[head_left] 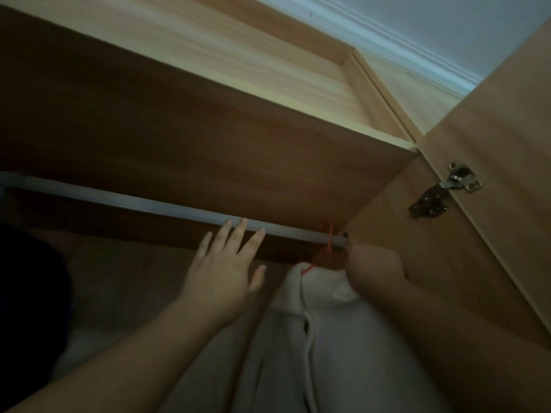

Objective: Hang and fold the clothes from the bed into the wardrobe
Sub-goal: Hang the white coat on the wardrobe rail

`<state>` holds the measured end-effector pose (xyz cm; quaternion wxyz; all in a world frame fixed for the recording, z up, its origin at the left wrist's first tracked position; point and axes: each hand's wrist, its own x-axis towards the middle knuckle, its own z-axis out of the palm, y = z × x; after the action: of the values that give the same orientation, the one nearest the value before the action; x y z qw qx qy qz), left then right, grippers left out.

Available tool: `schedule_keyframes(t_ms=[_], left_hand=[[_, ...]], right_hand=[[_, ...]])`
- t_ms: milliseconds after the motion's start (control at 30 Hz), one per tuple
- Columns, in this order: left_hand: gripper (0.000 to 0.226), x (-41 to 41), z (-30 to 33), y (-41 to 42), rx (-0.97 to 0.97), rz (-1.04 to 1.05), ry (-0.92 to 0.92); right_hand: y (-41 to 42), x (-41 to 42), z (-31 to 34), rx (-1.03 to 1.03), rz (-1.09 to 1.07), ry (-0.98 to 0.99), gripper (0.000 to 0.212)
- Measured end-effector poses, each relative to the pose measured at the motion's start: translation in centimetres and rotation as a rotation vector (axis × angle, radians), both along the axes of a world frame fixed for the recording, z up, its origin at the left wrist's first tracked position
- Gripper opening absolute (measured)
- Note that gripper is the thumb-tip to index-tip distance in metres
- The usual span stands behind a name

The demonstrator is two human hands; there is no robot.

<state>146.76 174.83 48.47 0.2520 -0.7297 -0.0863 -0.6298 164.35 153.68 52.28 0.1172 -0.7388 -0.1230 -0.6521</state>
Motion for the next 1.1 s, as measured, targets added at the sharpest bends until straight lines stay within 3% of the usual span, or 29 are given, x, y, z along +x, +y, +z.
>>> schedule_keyframes(t_ms=[100, 167, 300, 400, 500, 567, 700, 867, 1100], left_hand=[[0.069, 0.3, -1.4, 0.9, 0.002, 0.0, 0.017], [0.074, 0.3, -2.4, 1.5, -0.011, 0.009, 0.046], [0.077, 0.7, -4.2, 2.8, -0.072, 0.025, 0.098], [0.076, 1.0, -5.7, 2.9, -0.118, 0.023, 0.127], [0.071, 1.3, -7.2, 1.5, -0.098, -0.026, 0.159], [0.07, 1.3, -8.3, 0.1, -0.073, -0.09, 0.18], [0.07, 1.2, -12.2, -3.2, -0.087, -0.219, 0.232], [0.069, 1.8, -22.6, -6.8, -0.087, -0.397, 0.342], [0.072, -1.1, -34.8, -11.1, -0.295, -0.459, 0.506]], right_hand=[[0.7, 2.2, -1.5, -0.053, -0.002, -0.081, 0.011], [0.9, 3.7, -2.1, -0.058, 0.066, -0.203, 0.021], [0.6, 3.0, -2.3, -0.048, 0.033, -0.066, 0.022], [-0.2, 1.4, -2.6, -0.039, 0.027, 0.129, 0.049], [-0.9, -1.0, -5.4, -0.055, -0.03, 0.133, 0.071], [-1.5, -2.2, -8.0, -0.112, -0.077, 0.118, 0.074], [-2.6, -5.2, -14.3, -0.184, 0.066, 0.157, 0.069], [-5.1, -8.9, -24.9, -0.215, 0.08, 0.259, 0.066], [-10.0, -15.0, -37.7, -0.223, 0.087, 0.468, 0.066]])
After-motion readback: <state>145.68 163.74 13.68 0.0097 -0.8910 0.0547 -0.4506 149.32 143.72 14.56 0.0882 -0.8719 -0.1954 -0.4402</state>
